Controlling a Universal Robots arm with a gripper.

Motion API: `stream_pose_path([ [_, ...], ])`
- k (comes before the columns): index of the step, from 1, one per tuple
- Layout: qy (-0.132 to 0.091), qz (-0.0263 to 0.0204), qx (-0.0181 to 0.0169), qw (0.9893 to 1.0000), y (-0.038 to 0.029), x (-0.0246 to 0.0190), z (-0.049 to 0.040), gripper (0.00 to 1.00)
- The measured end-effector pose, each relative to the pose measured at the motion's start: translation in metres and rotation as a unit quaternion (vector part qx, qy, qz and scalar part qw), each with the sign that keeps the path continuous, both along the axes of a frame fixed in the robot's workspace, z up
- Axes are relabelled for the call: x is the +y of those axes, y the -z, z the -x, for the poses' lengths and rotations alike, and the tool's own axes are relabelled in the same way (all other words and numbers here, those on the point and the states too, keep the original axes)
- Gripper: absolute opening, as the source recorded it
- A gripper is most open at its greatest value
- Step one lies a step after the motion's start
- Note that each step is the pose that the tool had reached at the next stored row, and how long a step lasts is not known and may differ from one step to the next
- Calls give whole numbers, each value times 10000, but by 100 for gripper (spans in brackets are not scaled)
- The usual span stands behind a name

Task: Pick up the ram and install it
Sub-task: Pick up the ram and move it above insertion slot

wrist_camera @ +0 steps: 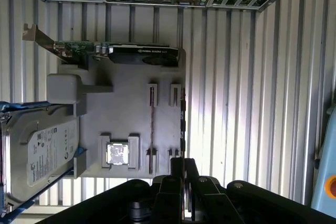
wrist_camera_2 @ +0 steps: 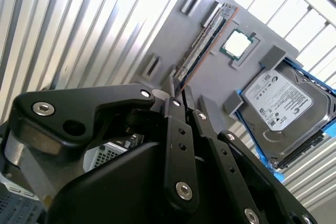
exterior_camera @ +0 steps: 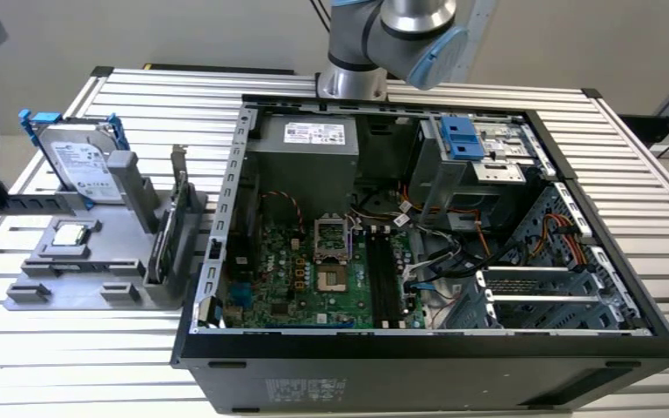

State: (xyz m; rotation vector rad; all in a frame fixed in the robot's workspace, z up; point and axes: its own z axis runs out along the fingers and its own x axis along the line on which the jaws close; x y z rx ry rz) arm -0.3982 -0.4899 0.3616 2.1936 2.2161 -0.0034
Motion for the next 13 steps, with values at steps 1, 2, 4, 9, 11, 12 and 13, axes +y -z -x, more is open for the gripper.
stream_pose_path([
  [1,0,0,0,10000,-6,0,0,0],
  [2,0,0,0,10000,-12,0,0,0],
  [4,1,0,0,10000,-24,1,1,0],
  [9,1,0,0,10000,-47,1,1,0],
  [11,2,0,0,10000,-55,1,1,0],
  [12,1,0,0,10000,-61,1,1,0],
  [13,1,0,0,10000,-67,1,1,0],
])
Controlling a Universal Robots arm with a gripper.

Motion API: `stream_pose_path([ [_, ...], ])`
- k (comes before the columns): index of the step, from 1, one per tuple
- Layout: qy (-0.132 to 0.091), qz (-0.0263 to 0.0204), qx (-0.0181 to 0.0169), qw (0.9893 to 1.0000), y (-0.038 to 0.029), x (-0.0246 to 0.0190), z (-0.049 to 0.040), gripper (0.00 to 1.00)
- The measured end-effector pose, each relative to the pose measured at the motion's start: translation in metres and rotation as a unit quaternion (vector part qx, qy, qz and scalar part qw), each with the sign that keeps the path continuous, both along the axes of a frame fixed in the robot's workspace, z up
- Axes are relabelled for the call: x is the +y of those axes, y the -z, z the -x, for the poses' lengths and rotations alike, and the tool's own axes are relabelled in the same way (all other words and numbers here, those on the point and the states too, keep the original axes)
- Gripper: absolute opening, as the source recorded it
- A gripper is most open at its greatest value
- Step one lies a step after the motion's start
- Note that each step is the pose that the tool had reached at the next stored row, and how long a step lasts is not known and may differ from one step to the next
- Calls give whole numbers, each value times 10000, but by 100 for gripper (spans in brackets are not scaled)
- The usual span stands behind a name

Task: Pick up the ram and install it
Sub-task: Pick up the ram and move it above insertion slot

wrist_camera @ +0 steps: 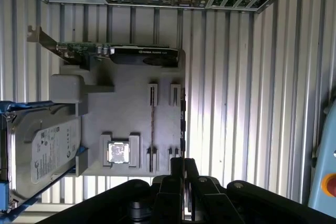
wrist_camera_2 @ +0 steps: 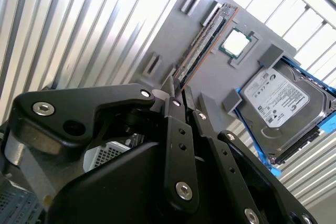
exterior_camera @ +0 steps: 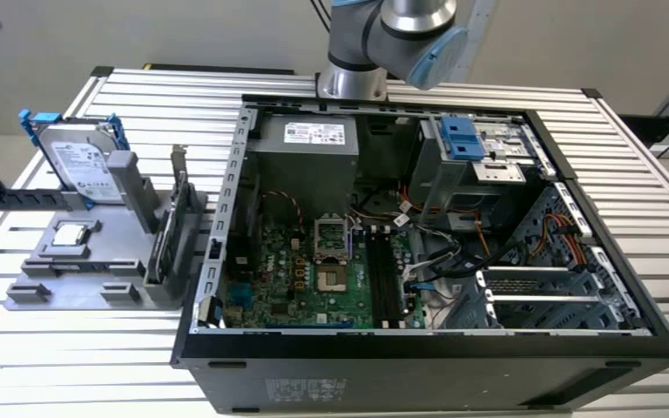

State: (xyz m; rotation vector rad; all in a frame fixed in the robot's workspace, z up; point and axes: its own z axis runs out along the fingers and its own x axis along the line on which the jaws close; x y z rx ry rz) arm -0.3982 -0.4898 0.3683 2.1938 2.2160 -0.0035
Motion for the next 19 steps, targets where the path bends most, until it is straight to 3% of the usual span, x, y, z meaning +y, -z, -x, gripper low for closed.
stream_pose_path([
  [19,0,0,0,10000,-75,0,0,0],
])
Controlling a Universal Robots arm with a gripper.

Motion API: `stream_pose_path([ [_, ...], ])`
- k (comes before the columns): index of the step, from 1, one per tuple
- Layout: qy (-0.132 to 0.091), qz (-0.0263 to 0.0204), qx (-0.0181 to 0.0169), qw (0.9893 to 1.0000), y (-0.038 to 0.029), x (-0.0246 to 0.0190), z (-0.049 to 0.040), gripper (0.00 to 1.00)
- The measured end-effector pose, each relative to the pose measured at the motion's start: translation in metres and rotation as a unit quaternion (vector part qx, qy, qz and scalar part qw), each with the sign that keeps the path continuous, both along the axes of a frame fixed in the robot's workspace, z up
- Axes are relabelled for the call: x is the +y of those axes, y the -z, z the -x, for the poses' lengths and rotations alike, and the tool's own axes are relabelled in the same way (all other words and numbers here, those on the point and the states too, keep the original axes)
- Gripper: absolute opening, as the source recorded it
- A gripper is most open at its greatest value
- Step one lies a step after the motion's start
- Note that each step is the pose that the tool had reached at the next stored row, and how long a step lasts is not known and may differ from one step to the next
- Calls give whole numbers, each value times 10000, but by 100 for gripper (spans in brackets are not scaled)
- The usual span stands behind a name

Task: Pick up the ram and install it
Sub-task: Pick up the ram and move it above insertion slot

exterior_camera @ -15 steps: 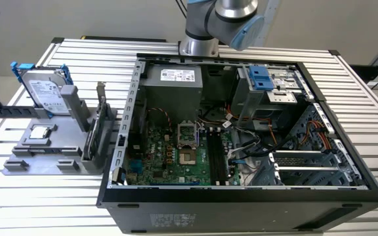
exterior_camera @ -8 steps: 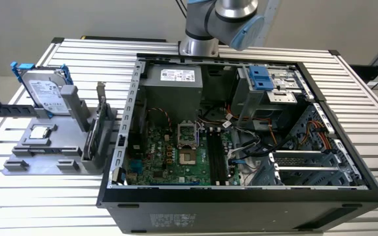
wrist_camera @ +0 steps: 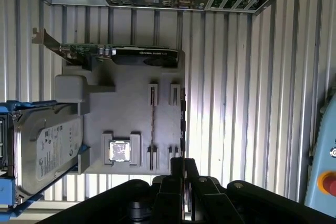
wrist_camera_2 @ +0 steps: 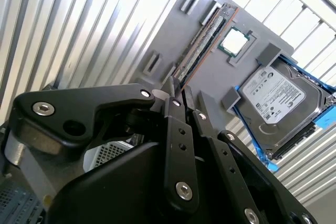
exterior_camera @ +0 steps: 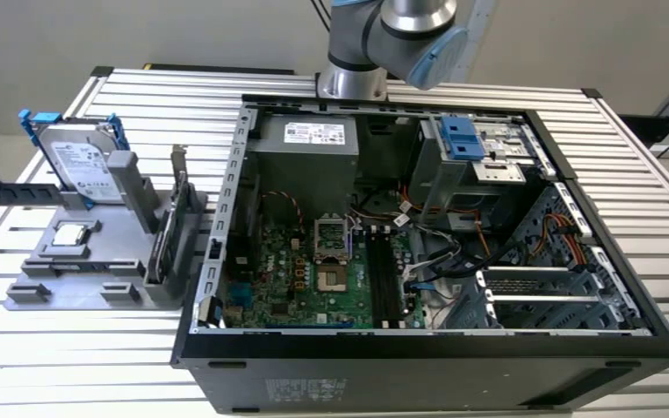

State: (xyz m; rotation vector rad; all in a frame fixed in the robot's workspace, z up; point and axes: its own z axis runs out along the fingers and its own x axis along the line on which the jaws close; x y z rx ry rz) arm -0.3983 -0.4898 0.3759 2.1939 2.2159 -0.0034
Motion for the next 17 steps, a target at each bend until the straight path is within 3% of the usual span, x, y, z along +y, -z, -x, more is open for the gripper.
stream_pose_path([
  [17,0,0,3,10000,-26,0,-31,0],
])
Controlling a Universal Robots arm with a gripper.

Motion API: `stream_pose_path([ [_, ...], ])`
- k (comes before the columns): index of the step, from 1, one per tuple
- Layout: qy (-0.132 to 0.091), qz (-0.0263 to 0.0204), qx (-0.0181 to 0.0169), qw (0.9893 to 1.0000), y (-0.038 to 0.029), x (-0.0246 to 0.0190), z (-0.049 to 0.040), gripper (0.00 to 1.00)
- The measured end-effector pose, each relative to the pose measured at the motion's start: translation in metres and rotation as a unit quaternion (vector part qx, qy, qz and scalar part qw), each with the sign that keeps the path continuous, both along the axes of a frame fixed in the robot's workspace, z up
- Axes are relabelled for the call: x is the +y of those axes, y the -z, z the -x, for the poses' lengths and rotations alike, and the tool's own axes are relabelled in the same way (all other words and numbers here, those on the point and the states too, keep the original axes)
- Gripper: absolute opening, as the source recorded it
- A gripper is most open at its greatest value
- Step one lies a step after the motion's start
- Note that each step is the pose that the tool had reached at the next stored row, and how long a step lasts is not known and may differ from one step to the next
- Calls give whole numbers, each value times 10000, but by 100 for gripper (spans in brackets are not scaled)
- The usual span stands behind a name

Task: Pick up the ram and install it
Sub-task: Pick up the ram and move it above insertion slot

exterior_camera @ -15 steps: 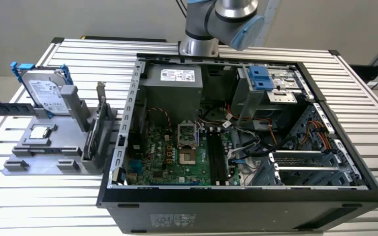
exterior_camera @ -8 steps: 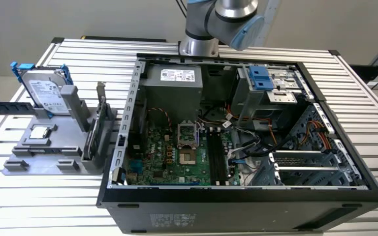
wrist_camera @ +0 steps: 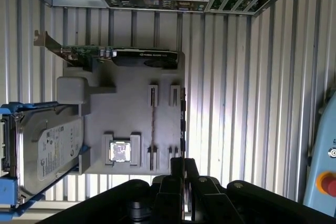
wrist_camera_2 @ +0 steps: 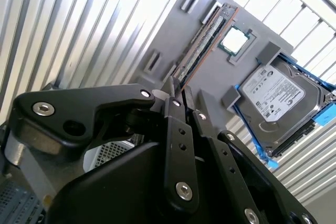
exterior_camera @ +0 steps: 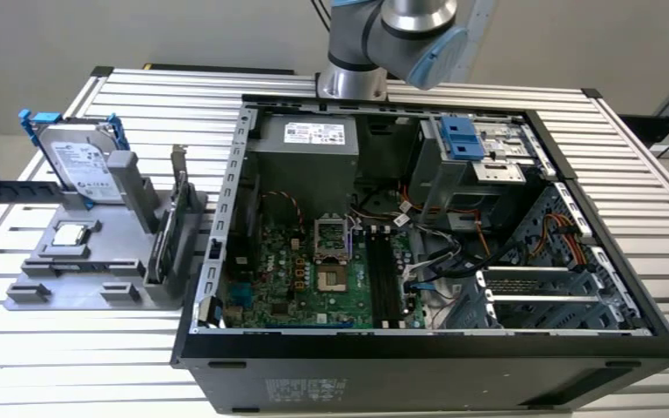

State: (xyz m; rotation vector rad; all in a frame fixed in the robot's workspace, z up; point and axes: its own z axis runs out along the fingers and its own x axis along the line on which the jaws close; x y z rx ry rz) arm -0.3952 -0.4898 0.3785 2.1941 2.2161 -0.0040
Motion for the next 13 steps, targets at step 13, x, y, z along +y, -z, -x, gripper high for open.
stream_pose_path([
  [13,0,0,2,10000,0,0,-192,0],
])
